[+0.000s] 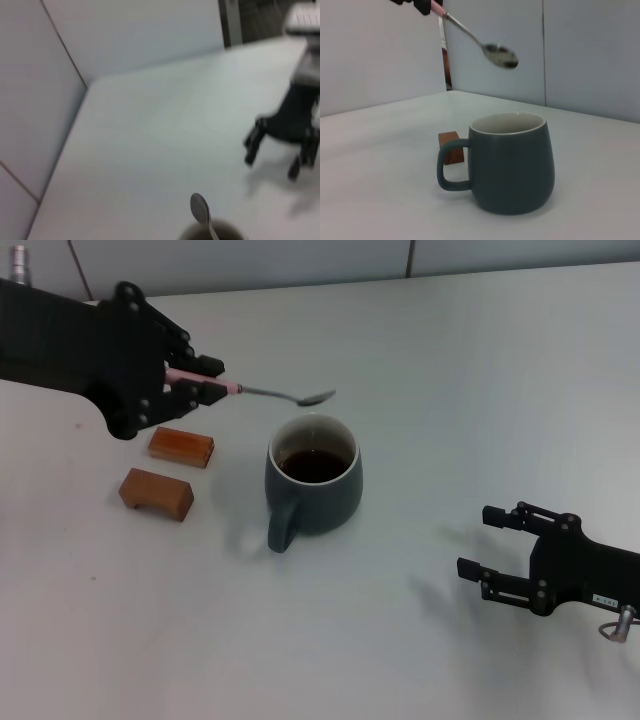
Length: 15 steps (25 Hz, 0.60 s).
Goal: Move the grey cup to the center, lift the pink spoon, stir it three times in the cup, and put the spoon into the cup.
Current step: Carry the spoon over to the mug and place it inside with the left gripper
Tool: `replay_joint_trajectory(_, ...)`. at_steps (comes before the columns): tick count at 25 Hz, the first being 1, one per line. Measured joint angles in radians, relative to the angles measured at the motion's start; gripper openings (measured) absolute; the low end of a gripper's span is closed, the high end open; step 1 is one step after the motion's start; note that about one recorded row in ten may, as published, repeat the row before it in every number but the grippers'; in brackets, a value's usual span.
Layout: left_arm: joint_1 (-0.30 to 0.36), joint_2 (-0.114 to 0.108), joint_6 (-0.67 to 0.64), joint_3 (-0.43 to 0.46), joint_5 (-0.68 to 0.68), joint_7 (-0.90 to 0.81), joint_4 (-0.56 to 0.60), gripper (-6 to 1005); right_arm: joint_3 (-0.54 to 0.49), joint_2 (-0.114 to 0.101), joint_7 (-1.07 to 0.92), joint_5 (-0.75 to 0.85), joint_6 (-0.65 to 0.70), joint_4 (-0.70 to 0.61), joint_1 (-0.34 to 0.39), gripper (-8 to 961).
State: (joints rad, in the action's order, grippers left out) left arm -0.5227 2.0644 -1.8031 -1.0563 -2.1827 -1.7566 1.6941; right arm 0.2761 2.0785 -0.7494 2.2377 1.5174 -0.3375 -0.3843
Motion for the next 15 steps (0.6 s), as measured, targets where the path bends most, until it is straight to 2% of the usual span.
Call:
replay_joint_trajectory(2, -0.017, 0.003, -0.002, -0.084, -0.081, -0.029, 0.066, 136, 0.0, 0.0, 0.0, 0.0, -0.005, 0.0, 0.0, 762)
replay_joint_trajectory(6, -0.055, 0.006, -0.003, -0.221, -0.203, -0.085, 0.124, 136, -0.001, 0.0, 0.0, 0.0, -0.01, 0.0, -0.001, 763)
replay_joint_trajectory(9, -0.088, 0.012, 0.001, -0.316, -0.283, -0.116, 0.132, 136, -0.001, 0.0, -0.001, 0.0, -0.012, 0.0, -0.001, 763)
replay_joint_trajectory(11, -0.097, 0.013, 0.004, -0.343, -0.303, -0.122, 0.133, 136, -0.002, 0.0, -0.002, 0.0, -0.013, 0.0, -0.001, 763)
replay_joint_trajectory(12, -0.114, 0.014, 0.02, -0.402, -0.348, -0.135, 0.135, 136, -0.002, 0.0, -0.003, 0.0, -0.013, 0.0, -0.001, 763)
replay_joint_trajectory(15, -0.134, 0.014, 0.033, -0.453, -0.388, -0.141, 0.128, 136, -0.002, 0.001, -0.005, 0.0, -0.014, 0.001, -0.001, 763)
